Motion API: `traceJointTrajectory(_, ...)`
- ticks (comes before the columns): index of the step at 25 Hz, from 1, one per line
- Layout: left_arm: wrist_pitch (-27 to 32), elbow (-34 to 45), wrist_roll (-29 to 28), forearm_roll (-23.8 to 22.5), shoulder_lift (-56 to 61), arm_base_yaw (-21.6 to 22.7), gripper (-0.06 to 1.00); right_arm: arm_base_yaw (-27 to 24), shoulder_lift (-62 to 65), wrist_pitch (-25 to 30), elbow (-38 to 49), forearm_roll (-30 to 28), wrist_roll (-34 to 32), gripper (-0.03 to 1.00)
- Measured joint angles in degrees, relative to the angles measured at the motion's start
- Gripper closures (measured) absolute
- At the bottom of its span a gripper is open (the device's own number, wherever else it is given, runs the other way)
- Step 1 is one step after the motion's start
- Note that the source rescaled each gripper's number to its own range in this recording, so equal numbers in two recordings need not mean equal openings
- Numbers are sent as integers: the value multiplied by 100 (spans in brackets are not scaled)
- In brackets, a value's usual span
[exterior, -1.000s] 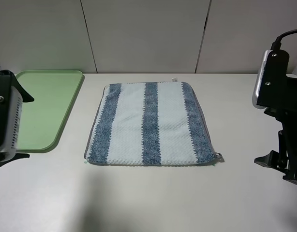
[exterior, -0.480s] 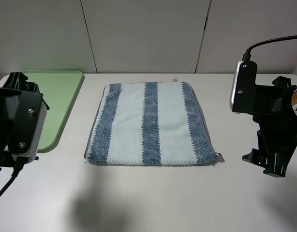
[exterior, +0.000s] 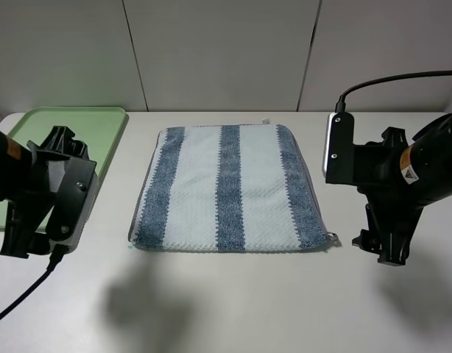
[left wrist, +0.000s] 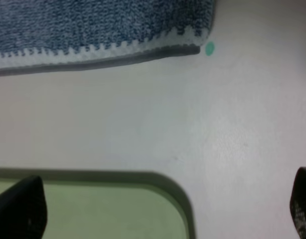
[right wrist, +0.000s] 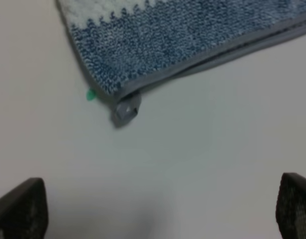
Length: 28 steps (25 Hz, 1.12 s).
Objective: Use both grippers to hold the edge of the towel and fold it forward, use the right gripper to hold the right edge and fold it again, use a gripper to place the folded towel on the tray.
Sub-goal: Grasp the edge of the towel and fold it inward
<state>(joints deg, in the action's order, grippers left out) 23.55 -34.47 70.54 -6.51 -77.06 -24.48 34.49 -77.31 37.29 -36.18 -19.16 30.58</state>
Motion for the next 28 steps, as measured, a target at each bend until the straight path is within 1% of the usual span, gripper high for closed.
traceJointTrajectory(3, -141, 0, 55, 0, -217, 0, -3, 0, -250, -80, 0, -60, 0, -3)
traceJointTrajectory(8, -355, 0, 401, 0, -549, 0, -3, 0, -602, -158, 0, -256, 0, -3)
traceJointTrajectory(14, -729, -1, 511, 0, -810, -28, -3, 0, -654, -383, 16, -313, -6, -3)
traceJointTrajectory(18, -915, -5, 742, 0, -1119, -300, -1, 0, -654, -430, 16, -376, -6, -3)
traceJointTrajectory(24, -1520, -12, 743, 6, -1639, -816, -1, 0, -654, -432, 16, -420, -24, -3)
traceJointTrajectory(28, -1762, -12, 748, 6, -1996, -896, -1, 0, -654, -432, 16, -420, -72, -3)
